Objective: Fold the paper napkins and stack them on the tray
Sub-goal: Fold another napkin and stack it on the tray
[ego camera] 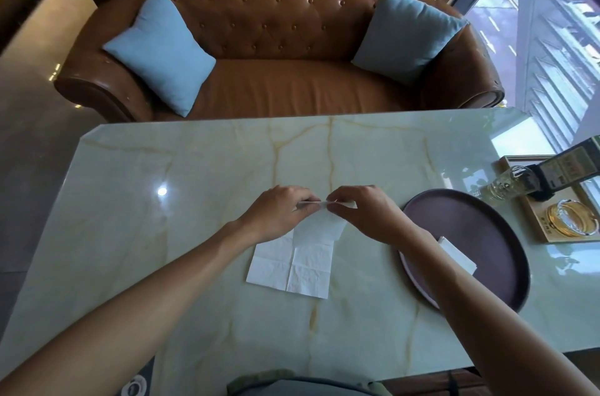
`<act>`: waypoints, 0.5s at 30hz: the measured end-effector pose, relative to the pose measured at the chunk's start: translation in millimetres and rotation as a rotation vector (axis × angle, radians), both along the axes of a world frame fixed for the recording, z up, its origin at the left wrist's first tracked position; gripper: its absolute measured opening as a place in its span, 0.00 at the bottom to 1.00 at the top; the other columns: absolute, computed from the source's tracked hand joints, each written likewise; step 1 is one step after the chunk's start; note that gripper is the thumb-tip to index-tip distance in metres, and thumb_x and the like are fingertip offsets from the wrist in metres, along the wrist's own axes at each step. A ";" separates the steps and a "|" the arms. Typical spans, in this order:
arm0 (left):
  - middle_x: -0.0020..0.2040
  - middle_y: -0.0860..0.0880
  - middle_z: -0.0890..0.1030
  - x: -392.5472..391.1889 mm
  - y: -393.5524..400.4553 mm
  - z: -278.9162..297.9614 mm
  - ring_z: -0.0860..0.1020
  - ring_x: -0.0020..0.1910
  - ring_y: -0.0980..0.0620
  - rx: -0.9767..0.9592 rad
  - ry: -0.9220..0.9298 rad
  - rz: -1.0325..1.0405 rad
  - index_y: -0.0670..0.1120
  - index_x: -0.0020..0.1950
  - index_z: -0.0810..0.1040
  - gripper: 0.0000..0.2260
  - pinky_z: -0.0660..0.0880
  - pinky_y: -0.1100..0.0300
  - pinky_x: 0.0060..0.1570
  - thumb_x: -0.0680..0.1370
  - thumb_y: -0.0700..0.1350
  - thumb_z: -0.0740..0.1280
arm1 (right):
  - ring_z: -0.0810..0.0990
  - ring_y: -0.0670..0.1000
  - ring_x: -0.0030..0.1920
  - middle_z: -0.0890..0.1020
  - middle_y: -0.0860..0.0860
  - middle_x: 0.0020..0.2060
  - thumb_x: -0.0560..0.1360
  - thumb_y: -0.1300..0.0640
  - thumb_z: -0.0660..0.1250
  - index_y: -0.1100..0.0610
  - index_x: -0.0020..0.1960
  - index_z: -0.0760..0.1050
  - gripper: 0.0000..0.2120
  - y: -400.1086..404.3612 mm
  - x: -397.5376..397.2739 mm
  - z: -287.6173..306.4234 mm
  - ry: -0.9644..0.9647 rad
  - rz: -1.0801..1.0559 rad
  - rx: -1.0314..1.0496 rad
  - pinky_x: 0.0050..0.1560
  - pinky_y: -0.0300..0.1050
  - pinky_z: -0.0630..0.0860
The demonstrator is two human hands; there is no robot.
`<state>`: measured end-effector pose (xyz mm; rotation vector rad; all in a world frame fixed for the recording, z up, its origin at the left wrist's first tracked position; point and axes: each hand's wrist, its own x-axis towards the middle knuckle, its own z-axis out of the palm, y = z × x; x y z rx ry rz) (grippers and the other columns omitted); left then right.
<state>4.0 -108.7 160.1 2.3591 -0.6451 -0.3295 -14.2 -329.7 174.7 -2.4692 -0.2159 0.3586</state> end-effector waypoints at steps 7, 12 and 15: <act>0.44 0.55 0.86 7.9 11.9 2.7 0.83 0.44 0.53 -0.142 0.169 0.101 0.50 0.50 0.85 0.08 0.78 0.52 0.49 0.81 0.51 0.68 | 0.84 0.47 0.45 0.88 0.45 0.42 0.79 0.54 0.69 0.52 0.48 0.86 0.07 -24.7 2.1 -2.3 0.005 -0.039 -0.019 0.50 0.46 0.78; 0.41 0.53 0.83 13.3 16.4 1.8 0.78 0.41 0.56 -0.349 0.422 0.120 0.47 0.46 0.84 0.07 0.73 0.56 0.46 0.80 0.49 0.69 | 0.83 0.45 0.61 0.85 0.49 0.58 0.75 0.54 0.76 0.55 0.64 0.81 0.18 -38.5 0.0 -17.4 0.228 -0.236 0.427 0.68 0.50 0.77; 0.43 0.46 0.82 13.2 12.2 8.1 0.79 0.43 0.51 -0.504 0.583 0.150 0.40 0.49 0.83 0.09 0.75 0.56 0.47 0.81 0.46 0.69 | 0.82 0.49 0.65 0.84 0.52 0.63 0.76 0.59 0.75 0.58 0.68 0.76 0.21 -24.8 -4.5 -19.9 0.363 -0.196 0.716 0.67 0.49 0.77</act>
